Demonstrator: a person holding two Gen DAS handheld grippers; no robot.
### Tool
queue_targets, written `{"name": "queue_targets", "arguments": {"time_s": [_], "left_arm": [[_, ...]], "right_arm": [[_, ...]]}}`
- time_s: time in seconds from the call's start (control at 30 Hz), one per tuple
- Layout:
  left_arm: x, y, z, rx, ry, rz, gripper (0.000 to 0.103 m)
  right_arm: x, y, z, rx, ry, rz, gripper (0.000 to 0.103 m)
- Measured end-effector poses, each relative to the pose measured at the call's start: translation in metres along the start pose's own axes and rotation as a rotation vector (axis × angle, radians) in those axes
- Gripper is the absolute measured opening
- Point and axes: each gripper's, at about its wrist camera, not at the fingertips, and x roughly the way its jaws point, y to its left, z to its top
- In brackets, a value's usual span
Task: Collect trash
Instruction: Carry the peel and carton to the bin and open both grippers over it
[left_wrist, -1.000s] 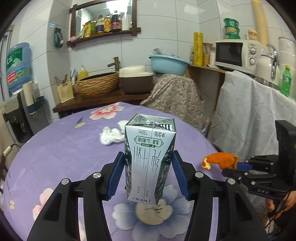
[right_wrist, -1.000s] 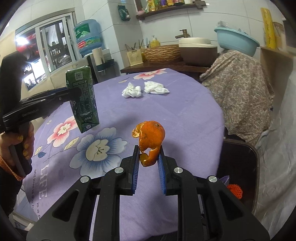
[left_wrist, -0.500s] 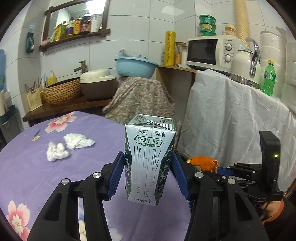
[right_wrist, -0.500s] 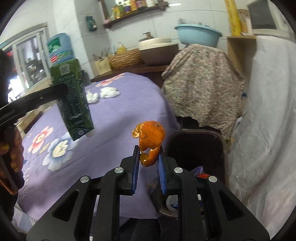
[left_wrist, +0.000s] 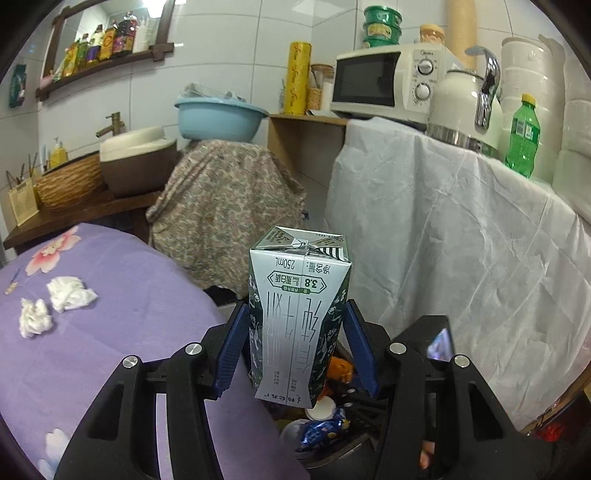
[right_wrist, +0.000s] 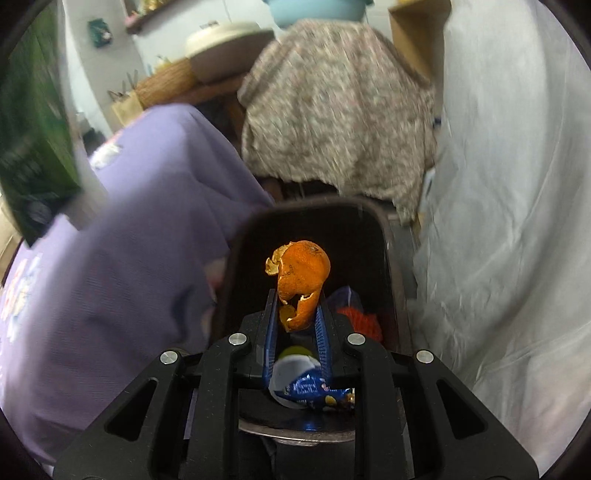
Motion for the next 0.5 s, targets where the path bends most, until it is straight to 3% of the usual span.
{"name": "queue_targets", "arguments": {"time_s": [0.13, 0.2, 0.27, 0.5], "left_arm": [[0.023, -0.011, -0.012, 0.007, 0.05, -0.011, 0.052], [0.03, -0.012, -0.016, 0.007, 0.069, -0.012, 0.052], [0.037, -0.013, -0.02, 0.011, 0.087, -0.003, 0.052], [0.052, -0.015, -0.019, 0.0, 0.128, 0.017, 0.052]], "right_arm": [[0.025, -0.011, -0.012, 0.05, 0.048, -0.006, 0.024], [0.031, -0.013, -0.016, 0.062, 0.055, -0.011, 0.036], [0.029, -0.012, -0.019, 0.062, 0.041, -0.031, 0.061], [0.001, -0.011, -0.028, 0.041, -0.003, -0.077, 0.065]]}}
